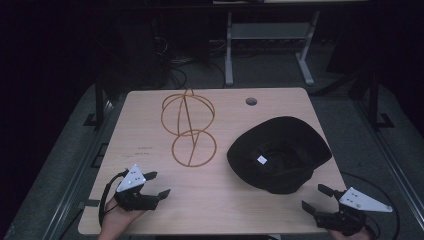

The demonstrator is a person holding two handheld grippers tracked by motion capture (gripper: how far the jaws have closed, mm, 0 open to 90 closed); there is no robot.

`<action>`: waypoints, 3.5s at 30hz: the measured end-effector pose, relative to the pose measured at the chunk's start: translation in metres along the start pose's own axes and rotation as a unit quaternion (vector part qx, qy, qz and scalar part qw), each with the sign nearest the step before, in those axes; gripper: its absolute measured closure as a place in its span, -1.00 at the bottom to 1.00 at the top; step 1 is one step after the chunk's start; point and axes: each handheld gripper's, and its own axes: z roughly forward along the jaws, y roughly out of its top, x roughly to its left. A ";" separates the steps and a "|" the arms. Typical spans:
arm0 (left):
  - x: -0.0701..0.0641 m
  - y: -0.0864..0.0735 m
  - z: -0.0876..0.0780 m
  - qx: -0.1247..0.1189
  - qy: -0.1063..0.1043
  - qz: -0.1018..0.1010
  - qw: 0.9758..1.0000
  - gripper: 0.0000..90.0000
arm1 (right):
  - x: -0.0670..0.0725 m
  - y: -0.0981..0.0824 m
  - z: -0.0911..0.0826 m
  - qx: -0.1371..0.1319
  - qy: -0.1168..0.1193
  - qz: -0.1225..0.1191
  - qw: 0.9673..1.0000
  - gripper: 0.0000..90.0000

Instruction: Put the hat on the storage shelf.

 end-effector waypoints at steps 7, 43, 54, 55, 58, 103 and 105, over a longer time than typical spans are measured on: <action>-0.004 0.004 0.006 -0.002 -0.012 0.003 1.000 -0.47 | -0.004 -0.002 -0.001 0.002 0.001 0.007 1.000 -0.66; -0.065 0.084 0.062 -0.008 -0.123 0.078 0.989 -0.48 | 0.002 0.000 0.000 0.002 0.007 0.007 1.000 -0.66; -0.082 0.106 0.095 0.008 -0.150 0.098 0.984 -0.48 | 0.003 -0.002 -0.001 0.001 0.011 0.011 1.000 -0.66; -0.083 0.108 0.097 0.009 -0.151 0.098 0.984 -0.48 | 0.003 -0.003 -0.001 0.001 0.011 0.010 1.000 -0.66; -0.087 0.115 0.103 0.013 -0.154 0.108 0.982 -0.48 | 0.003 -0.002 -0.003 -0.003 0.010 0.011 1.000 -0.66; -0.130 0.164 0.148 -0.029 -0.195 0.184 0.963 0.93 | 0.002 -0.004 -0.008 -0.017 0.005 0.019 1.000 -0.66; -0.128 0.167 0.146 -0.032 -0.201 0.175 0.963 0.94 | 0.003 -0.003 -0.008 -0.019 0.003 0.018 1.000 -0.66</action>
